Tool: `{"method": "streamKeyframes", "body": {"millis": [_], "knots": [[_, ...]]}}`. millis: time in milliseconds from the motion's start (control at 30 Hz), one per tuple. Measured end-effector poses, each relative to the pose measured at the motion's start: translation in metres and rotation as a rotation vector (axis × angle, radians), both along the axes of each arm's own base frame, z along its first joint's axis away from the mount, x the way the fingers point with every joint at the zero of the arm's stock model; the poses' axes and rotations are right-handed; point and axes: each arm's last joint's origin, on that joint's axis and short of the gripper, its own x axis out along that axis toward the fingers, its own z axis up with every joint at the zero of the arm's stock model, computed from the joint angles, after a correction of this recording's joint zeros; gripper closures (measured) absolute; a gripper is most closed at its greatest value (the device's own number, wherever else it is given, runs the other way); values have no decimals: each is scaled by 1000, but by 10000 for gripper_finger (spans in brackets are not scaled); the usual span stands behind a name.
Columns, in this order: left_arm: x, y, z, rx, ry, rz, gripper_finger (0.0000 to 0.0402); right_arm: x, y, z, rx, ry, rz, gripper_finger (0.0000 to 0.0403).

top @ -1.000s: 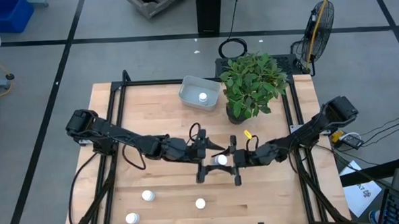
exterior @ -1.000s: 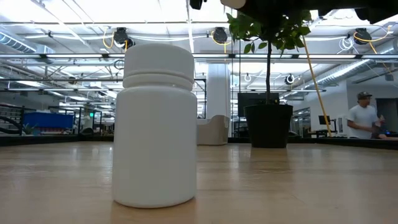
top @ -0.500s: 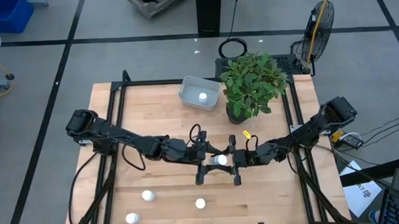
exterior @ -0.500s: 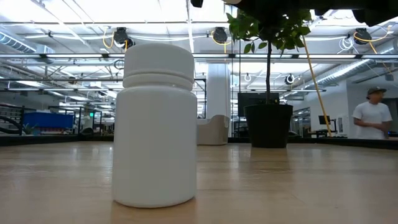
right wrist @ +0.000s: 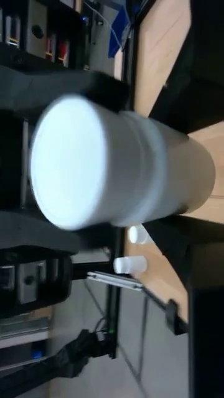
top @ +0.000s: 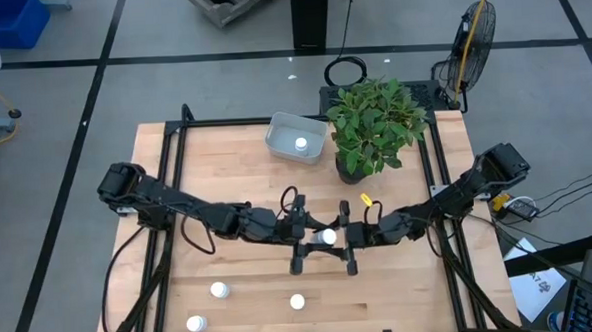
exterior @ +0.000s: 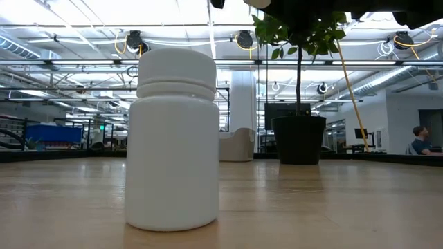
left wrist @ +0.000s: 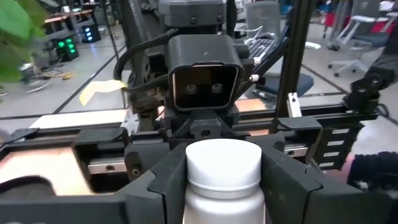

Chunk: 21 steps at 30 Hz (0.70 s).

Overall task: Pick and place pill bottles into a basket
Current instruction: Put the white pill bottle into the gray bin

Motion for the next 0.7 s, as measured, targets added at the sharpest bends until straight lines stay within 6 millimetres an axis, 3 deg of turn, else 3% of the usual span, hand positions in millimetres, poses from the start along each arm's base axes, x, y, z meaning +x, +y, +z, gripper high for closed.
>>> {"method": "streamKeyframes", "body": {"millis": [133,267,500,700], "knots": [[-1,-1,-3,27,16,42,235,-4,7,-5,-22,54,-24,147],[0,4,-4,47,37,94,235,-7,9,-5,-56,63,-83,109],[1,11,-8,60,69,119,236,-9,9,-11,-11,133,-101,102],[1,20,-10,87,96,210,237,-25,14,-37,15,258,-65,104]]}}
